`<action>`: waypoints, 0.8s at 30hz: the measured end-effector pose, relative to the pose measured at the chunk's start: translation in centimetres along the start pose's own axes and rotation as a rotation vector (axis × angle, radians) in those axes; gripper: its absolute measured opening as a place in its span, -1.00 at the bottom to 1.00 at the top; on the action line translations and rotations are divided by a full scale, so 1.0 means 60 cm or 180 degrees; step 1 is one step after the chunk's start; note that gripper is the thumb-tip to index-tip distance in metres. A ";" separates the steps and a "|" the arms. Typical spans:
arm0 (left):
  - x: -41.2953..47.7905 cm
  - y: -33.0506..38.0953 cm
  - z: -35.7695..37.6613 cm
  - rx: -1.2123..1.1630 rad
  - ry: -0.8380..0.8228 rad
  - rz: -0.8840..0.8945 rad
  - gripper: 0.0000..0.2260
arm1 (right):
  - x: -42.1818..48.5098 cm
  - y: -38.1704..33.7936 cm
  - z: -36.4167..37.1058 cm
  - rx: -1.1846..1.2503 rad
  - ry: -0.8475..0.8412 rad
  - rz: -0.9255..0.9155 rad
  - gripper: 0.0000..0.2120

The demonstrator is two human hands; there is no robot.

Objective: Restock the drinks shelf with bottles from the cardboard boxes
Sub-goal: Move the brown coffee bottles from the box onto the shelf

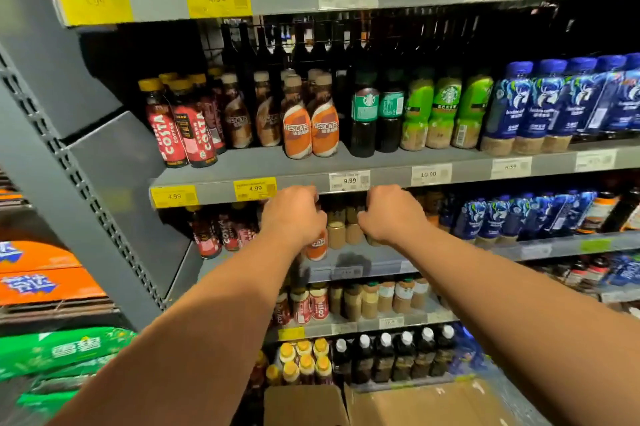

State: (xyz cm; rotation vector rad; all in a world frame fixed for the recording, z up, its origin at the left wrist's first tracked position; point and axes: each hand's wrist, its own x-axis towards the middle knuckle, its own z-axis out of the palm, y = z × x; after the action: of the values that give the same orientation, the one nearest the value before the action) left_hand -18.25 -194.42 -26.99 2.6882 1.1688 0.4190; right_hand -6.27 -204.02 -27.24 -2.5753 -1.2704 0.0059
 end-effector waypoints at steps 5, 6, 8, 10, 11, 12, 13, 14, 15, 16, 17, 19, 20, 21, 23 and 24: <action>-0.056 0.036 0.061 -0.0058 -0.0242 0.0216 -0.81 | -0.078 0.046 0.030 -0.0097 -0.0263 0.0172 -0.82; -0.068 0.046 0.074 -0.0076 -0.0324 0.0250 -0.82 | -0.094 0.060 0.036 -0.0129 -0.0339 0.0201 -0.85; -0.090 0.068 0.102 -0.0060 -0.0484 0.0362 -0.83 | -0.117 0.089 0.053 -0.0201 -0.0466 0.0267 -0.81; -0.107 0.086 0.133 -0.0098 -0.0589 0.0427 -0.82 | -0.130 0.118 0.075 -0.0232 -0.0548 0.0369 -0.76; -0.114 0.093 0.151 -0.0138 -0.0629 0.0434 -0.82 | -0.135 0.133 0.088 -0.0229 -0.0597 0.0415 -0.76; -0.121 0.100 0.170 -0.0177 -0.0672 0.0436 -0.80 | -0.139 0.146 0.101 -0.0235 -0.0654 0.0428 -0.77; -0.127 0.106 0.190 -0.0203 -0.0712 0.0435 -0.79 | -0.142 0.160 0.115 -0.0240 -0.0704 0.0428 -0.79; -0.134 0.112 0.210 -0.0208 -0.0764 0.0413 -0.78 | -0.146 0.173 0.130 -0.0230 -0.0746 0.0424 -0.82; -0.140 0.118 0.231 -0.0206 -0.0822 0.0364 -0.77 | -0.149 0.186 0.147 -0.0215 -0.0787 0.0408 -0.85; -0.145 0.125 0.251 -0.0178 -0.0899 0.0296 -0.75 | -0.153 0.200 0.163 -0.0211 -0.0830 0.0391 -0.87; -0.150 0.131 0.272 -0.0122 -0.0970 0.0234 -0.72 | -0.156 0.213 0.180 -0.0203 -0.0885 0.0392 -0.86; -0.159 0.141 0.313 -0.0023 -0.1104 0.0100 -0.72 | -0.161 0.239 0.211 -0.0186 -0.1070 0.0426 -0.88; -0.164 0.146 0.331 -0.0045 -0.1178 0.0018 -0.75 | -0.163 0.253 0.227 -0.0187 -0.1158 0.0414 -0.86; -0.170 0.150 0.351 -0.0103 -0.1237 -0.0068 -0.77 | -0.166 0.267 0.242 -0.0194 -0.1227 0.0390 -0.81; -0.179 0.155 0.394 -0.0241 -0.1258 -0.0158 -0.79 | -0.172 0.296 0.272 -0.0173 -0.1272 0.0386 -0.75; -0.184 0.156 0.417 -0.0289 -0.1235 -0.0138 -0.81 | -0.176 0.311 0.290 -0.0138 -0.1275 0.0412 -0.76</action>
State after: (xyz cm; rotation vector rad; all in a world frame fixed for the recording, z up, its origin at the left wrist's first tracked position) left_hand -10.88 -210.19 -50.08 2.5070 1.0604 -0.0567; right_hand -0.35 -218.96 -49.71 -2.7813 -1.2315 0.5501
